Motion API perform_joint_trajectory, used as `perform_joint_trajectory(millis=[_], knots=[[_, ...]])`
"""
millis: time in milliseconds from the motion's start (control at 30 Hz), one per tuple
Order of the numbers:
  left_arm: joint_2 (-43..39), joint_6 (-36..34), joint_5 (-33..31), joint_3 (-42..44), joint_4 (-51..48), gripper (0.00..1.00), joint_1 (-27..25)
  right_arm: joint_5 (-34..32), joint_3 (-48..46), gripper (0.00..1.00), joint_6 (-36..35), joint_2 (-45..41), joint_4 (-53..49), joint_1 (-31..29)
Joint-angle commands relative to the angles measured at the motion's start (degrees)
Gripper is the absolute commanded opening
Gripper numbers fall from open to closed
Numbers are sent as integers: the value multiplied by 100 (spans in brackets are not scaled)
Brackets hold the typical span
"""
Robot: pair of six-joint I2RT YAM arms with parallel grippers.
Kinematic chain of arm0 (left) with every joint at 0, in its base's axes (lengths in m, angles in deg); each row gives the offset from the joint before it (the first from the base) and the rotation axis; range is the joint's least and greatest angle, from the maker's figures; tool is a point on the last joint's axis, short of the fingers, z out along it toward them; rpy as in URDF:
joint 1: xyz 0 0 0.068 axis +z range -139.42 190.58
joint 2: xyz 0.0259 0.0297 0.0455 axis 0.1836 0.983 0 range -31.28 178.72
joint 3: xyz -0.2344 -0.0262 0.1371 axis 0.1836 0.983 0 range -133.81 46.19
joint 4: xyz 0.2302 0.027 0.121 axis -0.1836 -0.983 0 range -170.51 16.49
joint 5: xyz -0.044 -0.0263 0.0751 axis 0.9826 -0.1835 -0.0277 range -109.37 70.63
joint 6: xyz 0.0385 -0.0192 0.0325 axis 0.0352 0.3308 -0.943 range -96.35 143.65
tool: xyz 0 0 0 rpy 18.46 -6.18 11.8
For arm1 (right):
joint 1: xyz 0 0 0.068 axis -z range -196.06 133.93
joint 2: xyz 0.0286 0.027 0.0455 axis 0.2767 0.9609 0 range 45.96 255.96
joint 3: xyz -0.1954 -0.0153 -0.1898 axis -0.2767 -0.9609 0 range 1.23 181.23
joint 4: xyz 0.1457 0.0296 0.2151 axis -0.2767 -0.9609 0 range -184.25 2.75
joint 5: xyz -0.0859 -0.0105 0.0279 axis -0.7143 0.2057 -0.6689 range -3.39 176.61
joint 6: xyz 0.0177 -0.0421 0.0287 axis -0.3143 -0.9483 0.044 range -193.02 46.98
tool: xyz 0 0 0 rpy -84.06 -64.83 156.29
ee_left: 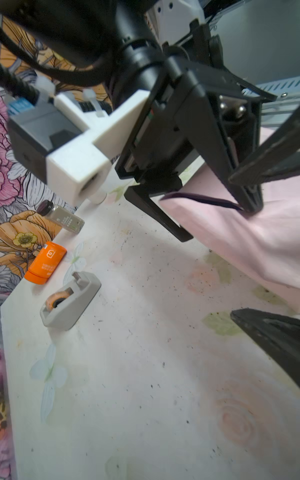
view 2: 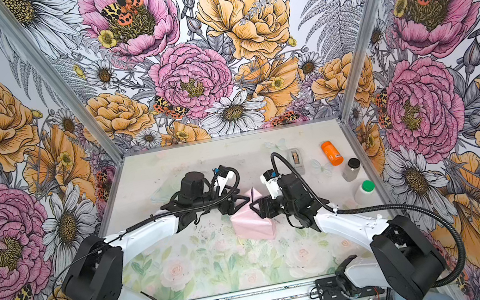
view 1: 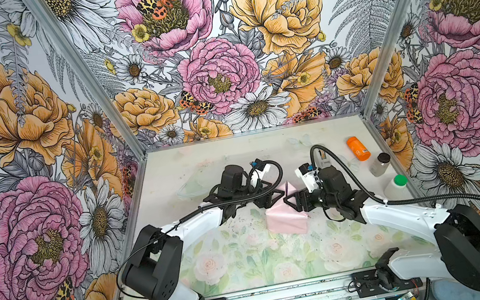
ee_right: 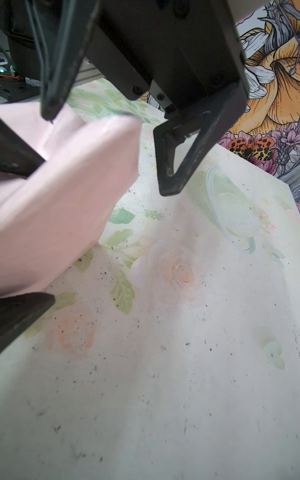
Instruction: Wrap the gift box in paper
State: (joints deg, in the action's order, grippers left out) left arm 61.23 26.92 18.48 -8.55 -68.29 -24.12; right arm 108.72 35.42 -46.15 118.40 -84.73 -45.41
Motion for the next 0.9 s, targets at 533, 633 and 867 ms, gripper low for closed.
perform_joint_trajectory(millis=[533,633,867], knots=[[1412,-1270,1494,-1163,-1045,62,-116,-17,-103,71,-236,-16,-507,-89],[1488,-1463,1512,-1222,-1219,58,-116,-2,-63,71,-235,-113,-570,-89],[1513,-1546,1414,-1183,-1315,54,-116,-21,146,71,-209,-617,-1045,-67]])
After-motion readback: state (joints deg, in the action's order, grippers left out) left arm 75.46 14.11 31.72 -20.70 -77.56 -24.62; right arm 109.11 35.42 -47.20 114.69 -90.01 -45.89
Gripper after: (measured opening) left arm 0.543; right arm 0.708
